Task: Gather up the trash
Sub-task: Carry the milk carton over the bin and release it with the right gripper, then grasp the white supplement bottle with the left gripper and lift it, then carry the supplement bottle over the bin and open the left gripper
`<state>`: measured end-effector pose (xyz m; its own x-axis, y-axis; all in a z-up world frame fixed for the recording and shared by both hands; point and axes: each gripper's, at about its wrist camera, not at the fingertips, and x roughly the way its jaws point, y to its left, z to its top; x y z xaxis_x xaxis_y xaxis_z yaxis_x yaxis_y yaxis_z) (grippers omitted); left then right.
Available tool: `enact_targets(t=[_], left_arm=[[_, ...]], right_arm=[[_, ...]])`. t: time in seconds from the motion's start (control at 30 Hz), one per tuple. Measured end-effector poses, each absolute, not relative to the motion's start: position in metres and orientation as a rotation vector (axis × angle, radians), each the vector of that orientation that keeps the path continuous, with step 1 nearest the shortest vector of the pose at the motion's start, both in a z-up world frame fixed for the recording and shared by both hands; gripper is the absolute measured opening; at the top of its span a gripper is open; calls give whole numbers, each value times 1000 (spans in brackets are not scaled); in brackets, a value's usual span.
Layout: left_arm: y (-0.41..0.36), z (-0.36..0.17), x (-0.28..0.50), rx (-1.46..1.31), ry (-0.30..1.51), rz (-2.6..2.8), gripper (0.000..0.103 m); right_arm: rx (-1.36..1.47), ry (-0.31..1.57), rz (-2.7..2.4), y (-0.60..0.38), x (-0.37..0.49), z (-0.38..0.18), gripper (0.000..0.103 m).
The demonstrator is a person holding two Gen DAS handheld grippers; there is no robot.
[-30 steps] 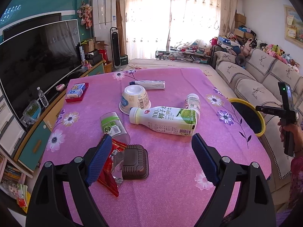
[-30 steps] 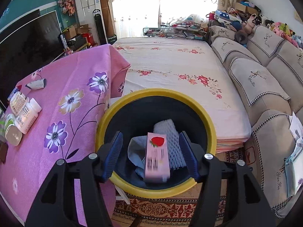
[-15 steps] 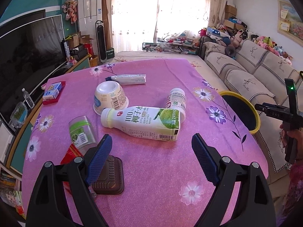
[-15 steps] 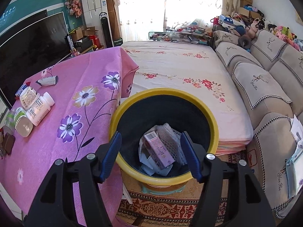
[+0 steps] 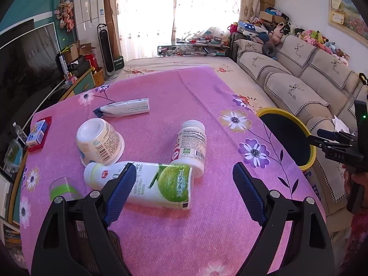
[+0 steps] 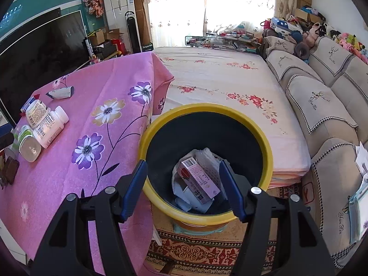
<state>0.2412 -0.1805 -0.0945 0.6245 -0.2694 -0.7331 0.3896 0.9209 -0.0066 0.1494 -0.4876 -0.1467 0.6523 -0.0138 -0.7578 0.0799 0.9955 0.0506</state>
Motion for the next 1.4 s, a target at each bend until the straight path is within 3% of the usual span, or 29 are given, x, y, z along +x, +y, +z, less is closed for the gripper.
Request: enact_targets(t=[0.47,0.7,0.83,1.13,1.4], left_arm=[[-241,-129,327,262,1033,-367,75],[-247,-149,338,288,1085,-341,63],[-247,-154,341,283,1100,-347,48],[-255,-138,321,282,1030,-383,47],[-311,-105,286,312,943,-521,47]], right_arm=[[94,864,-50,-498,150,-151,63],[108,865,-39,-501,151,-156,63],[116,866,-39,-504,149,-157,63],[141,837,-66,-517,136,-151,63],[154,805,-107,-535,120,-142,63]])
